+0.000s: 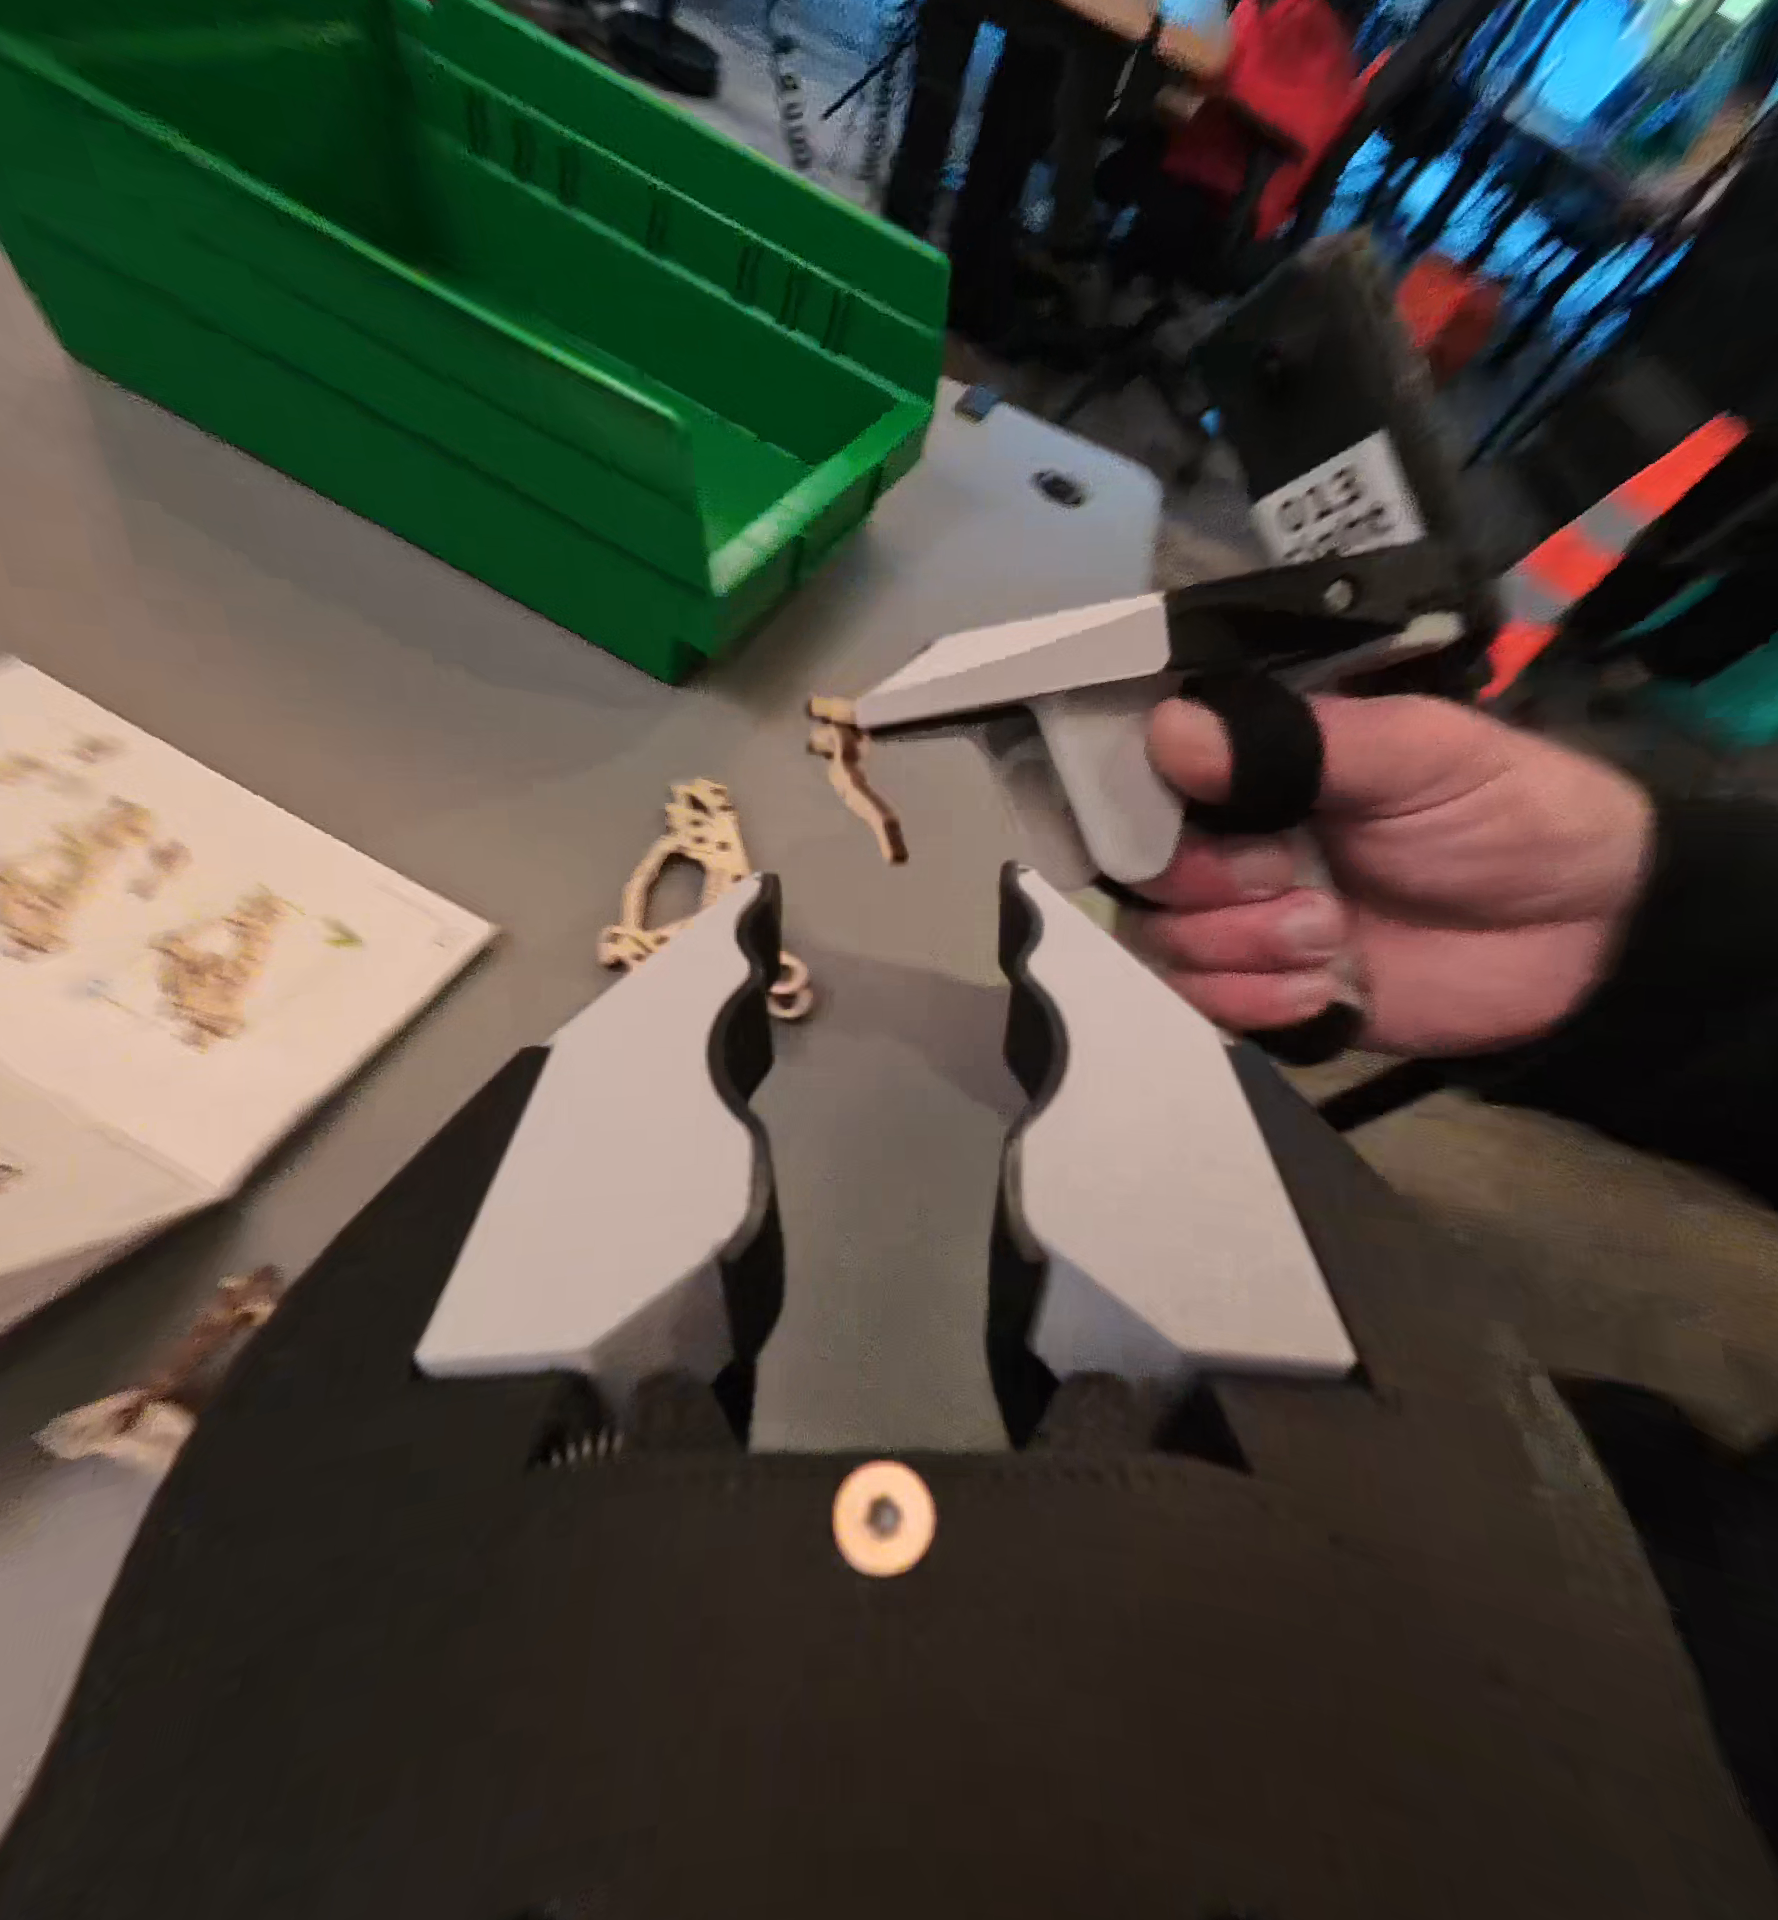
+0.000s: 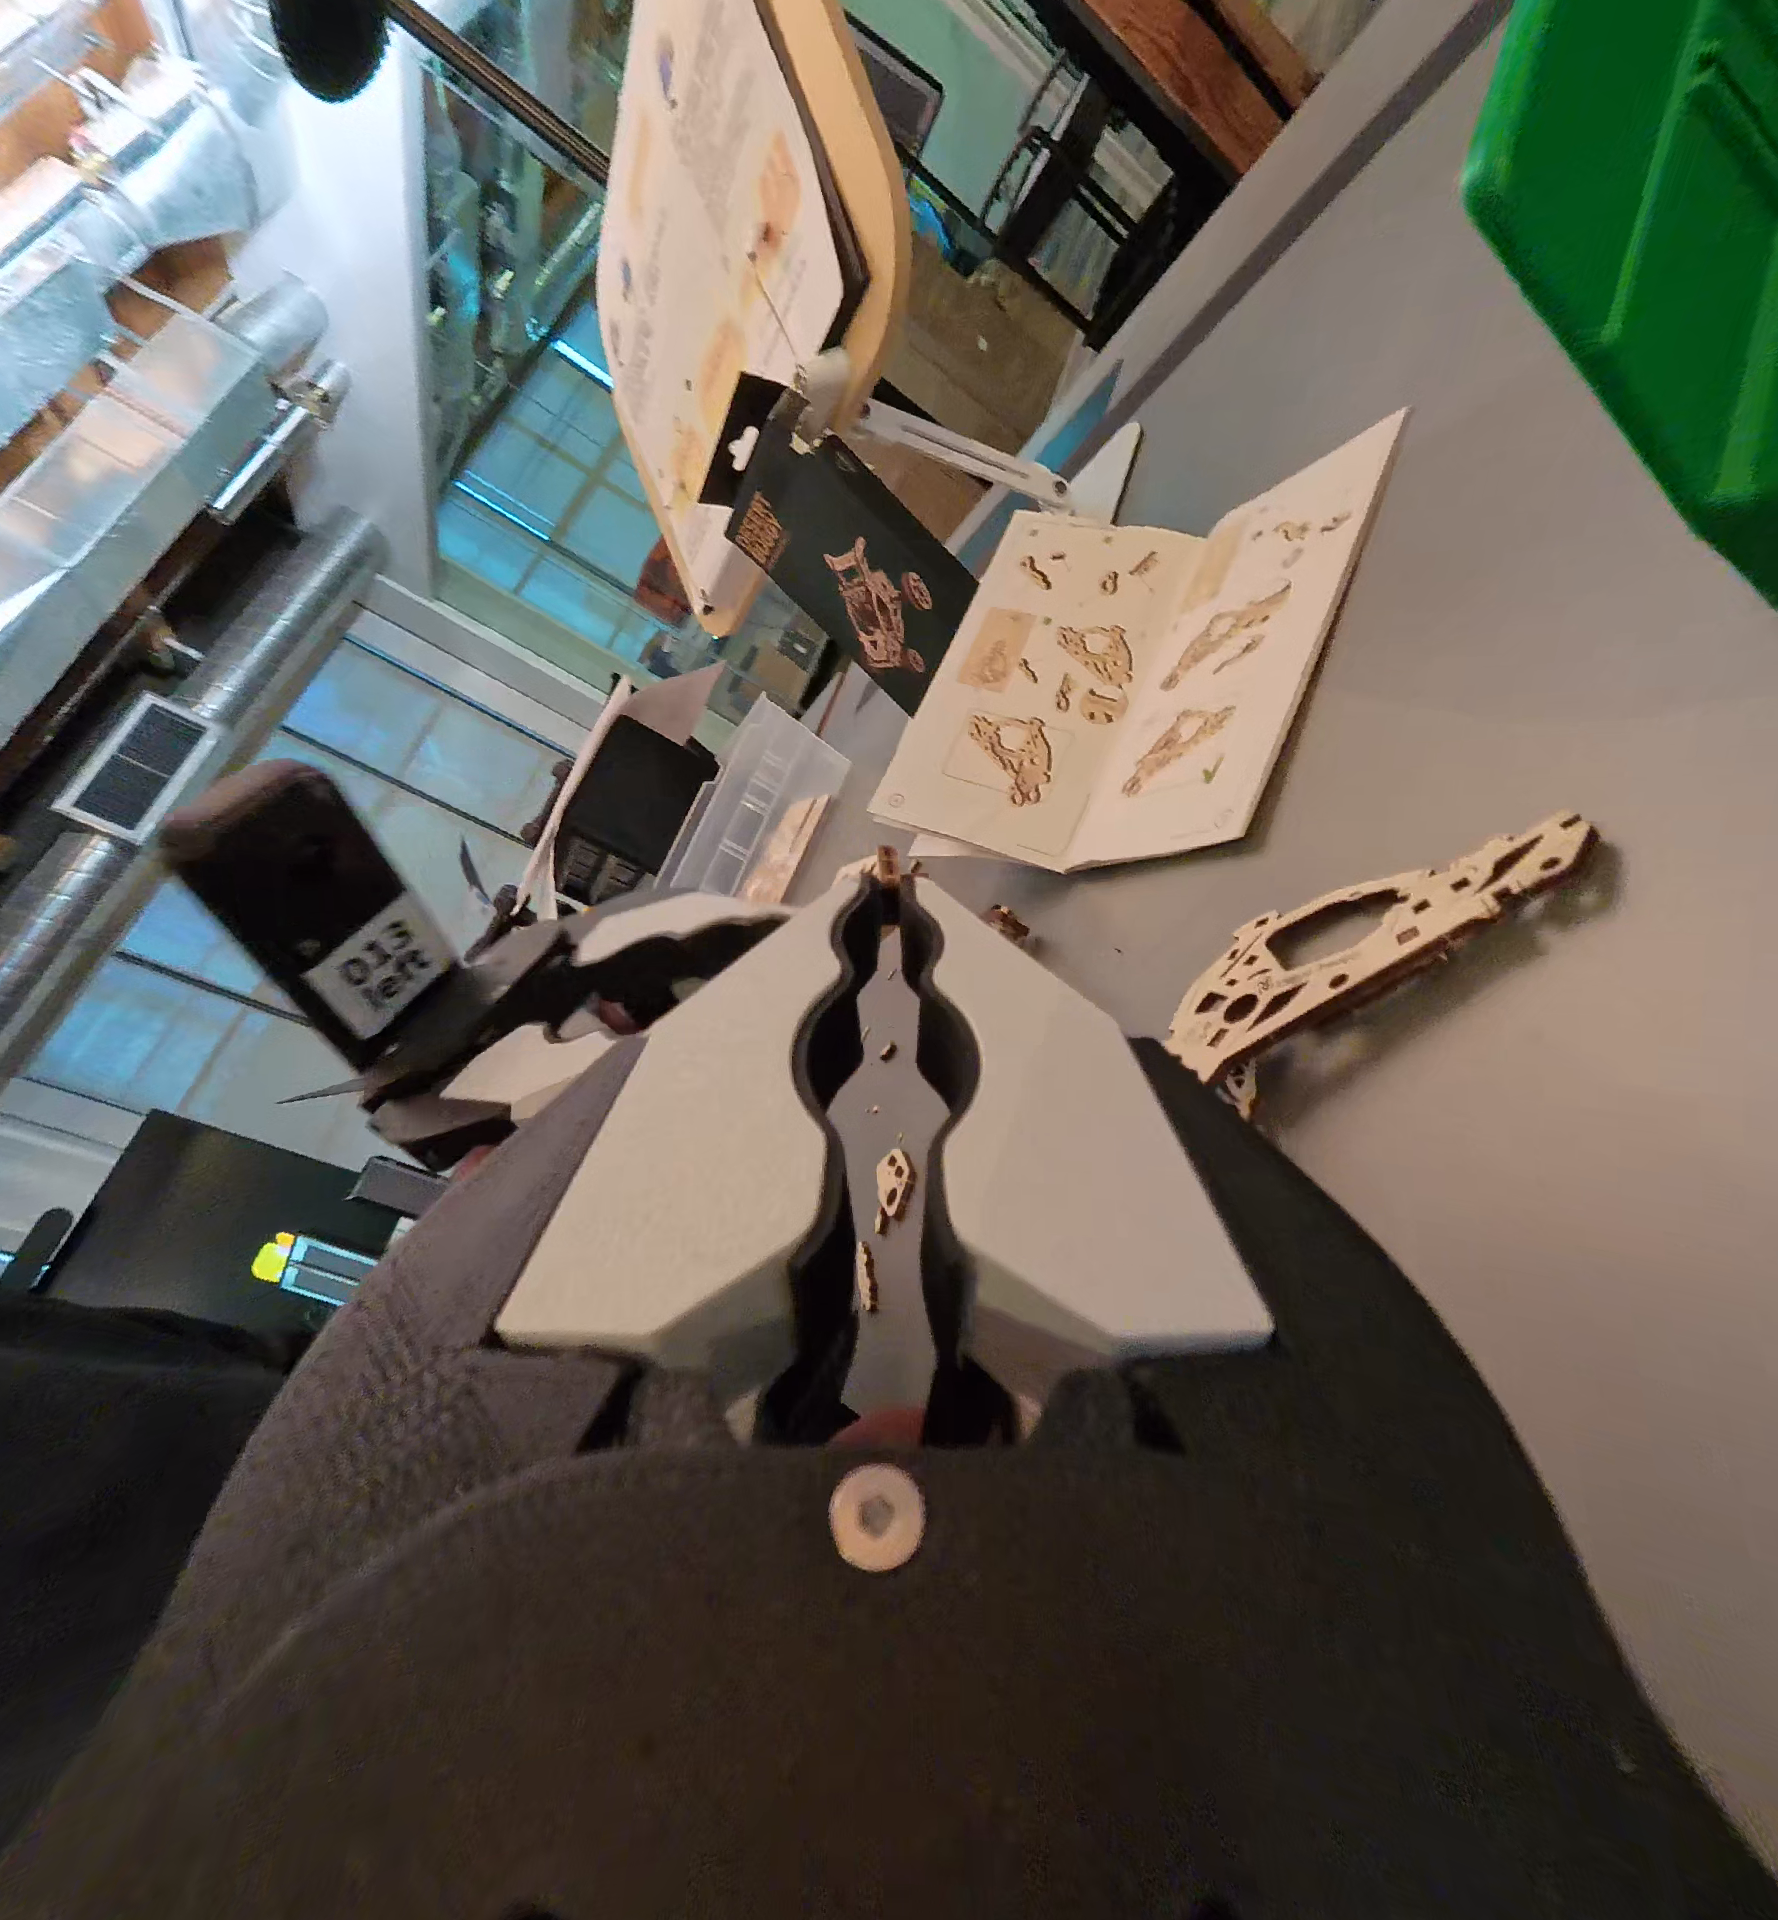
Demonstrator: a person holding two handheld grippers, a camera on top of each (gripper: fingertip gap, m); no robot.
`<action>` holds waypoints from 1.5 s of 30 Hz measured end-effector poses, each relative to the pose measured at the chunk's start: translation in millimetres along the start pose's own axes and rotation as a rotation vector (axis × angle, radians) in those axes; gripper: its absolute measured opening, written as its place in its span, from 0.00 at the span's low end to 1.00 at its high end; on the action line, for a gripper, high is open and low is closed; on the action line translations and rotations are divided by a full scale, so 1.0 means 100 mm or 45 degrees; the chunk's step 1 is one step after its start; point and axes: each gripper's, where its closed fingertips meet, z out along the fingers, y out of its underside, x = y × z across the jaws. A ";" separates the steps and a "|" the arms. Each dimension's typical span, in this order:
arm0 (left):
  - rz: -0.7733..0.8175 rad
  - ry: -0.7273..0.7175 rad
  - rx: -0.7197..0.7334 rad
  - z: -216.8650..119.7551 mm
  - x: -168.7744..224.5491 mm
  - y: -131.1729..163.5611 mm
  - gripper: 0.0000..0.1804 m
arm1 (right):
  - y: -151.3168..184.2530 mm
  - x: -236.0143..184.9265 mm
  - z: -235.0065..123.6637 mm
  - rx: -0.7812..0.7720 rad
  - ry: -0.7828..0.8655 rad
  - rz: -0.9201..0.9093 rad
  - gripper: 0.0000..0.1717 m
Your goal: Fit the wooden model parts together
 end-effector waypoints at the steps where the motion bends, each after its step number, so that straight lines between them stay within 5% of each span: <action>1: 0.092 -0.064 -0.008 0.01 -0.03 -0.02 0.21 | 0.02 0.01 0.01 -0.005 0.016 0.004 0.00; 6: 0.335 -0.214 -0.083 0.07 -0.07 0.00 0.13 | 0.07 -0.02 0.05 -0.008 0.040 0.021 0.00; 13: 0.359 -0.275 -0.073 0.05 -0.13 -0.02 0.01 | 0.10 -0.04 0.07 -0.001 0.031 0.038 0.00; 23: -0.098 -0.020 -0.045 0.05 -0.15 0.00 0.01 | 0.06 -0.09 0.04 -0.024 0.038 -0.096 0.13; 32: -0.275 0.143 -0.129 -0.01 -0.16 0.16 0.01 | 0.12 0.01 -0.21 -0.211 0.167 -0.715 0.10; 45: -0.440 0.472 -0.264 -0.07 -0.09 0.09 0.01 | 0.29 -0.08 -0.03 -0.540 0.215 -1.809 0.10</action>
